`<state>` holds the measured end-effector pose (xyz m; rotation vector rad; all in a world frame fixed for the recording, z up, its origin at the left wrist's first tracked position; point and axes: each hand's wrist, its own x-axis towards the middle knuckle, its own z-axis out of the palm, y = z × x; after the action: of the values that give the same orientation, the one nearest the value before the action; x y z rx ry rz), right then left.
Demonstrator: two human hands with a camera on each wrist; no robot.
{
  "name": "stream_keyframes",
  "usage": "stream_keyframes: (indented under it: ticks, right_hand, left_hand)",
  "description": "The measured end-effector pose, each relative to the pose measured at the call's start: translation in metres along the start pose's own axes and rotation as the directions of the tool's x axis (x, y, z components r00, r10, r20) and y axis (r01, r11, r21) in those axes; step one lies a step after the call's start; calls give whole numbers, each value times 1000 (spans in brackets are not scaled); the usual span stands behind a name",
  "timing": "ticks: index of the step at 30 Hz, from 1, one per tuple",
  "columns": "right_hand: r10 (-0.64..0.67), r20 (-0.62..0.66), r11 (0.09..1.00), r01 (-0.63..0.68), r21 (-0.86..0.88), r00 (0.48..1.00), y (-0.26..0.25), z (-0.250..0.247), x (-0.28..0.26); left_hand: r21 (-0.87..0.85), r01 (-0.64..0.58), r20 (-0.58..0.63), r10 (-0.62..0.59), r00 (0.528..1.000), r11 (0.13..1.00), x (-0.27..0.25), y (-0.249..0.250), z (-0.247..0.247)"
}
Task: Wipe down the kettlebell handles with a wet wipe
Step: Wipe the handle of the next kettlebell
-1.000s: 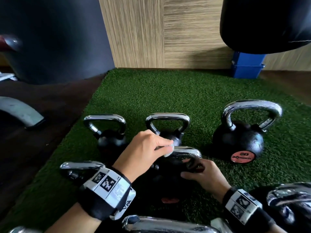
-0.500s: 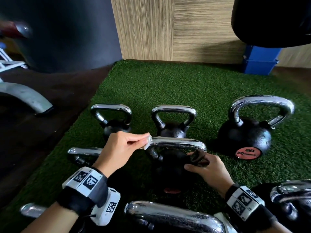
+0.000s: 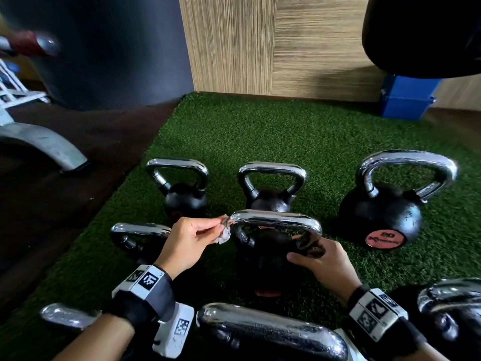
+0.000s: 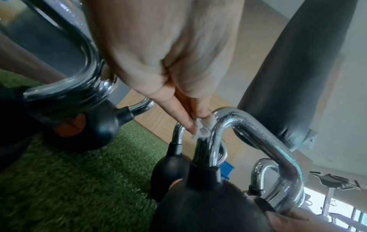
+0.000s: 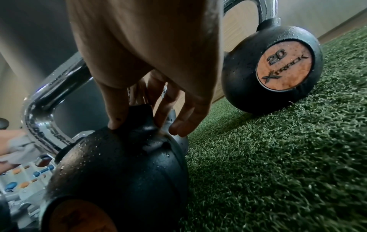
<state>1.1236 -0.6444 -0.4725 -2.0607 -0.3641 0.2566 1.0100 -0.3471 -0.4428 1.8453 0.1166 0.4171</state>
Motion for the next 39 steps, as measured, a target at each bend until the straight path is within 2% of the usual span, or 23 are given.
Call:
stream_keyframes:
  ticks: [2,6,9,13,16,20,24,27,32,36,37,39]
  right_hand:
    - [3,1,1000,-3,14,1000,-2,0,-1]
    - [25,8,1000,-25,15,1000,-5,0,-2]
    - [39,-5,999,-39,0,999,-8,0,-4]
    - [41,-12,997,-42,-62,999,-13,-6,-10]
    - [34,0,994,-34,-105,999,-13,-11,-16]
    - [-1,-25,981,-4,-195,1000,-12,-15,-27]
    - [-106,-6,965,101,-241,994,-14,-14,-40]
    - [-151,78,952,167,-258,985,-16,-9,-51]
    - [-248,153,944,274,-183,957,-26,6,-61]
    - [-160,312,970,207,-125,937,-32,-1,-43]
    - [-156,290,970,202,-136,944,-32,-4,-37]
    - [-162,136,968,184,-170,977,-32,-6,-24]
  left_hand:
    - [-1,46,8,-46,999,999,-2,-6,4]
    - [212,8,70,-23,997,977,-9,-22,16]
    - [192,50,53,-61,997,980,-9,-27,19]
    - [125,45,77,-55,995,991,-12,-26,19]
    - [57,72,34,-74,997,996,-12,-27,25]
    - [-56,160,-24,-161,987,986,5,-30,36]
    - [3,199,-52,-198,979,980,30,-33,48]
    - [104,179,-61,-174,983,978,46,-30,59]
    - [249,82,16,-89,996,965,69,-11,85]
    - [403,6,156,-75,985,915,76,10,86]
    - [397,3,213,-95,972,918,78,10,82]
    - [316,25,292,-122,948,948,77,8,79]
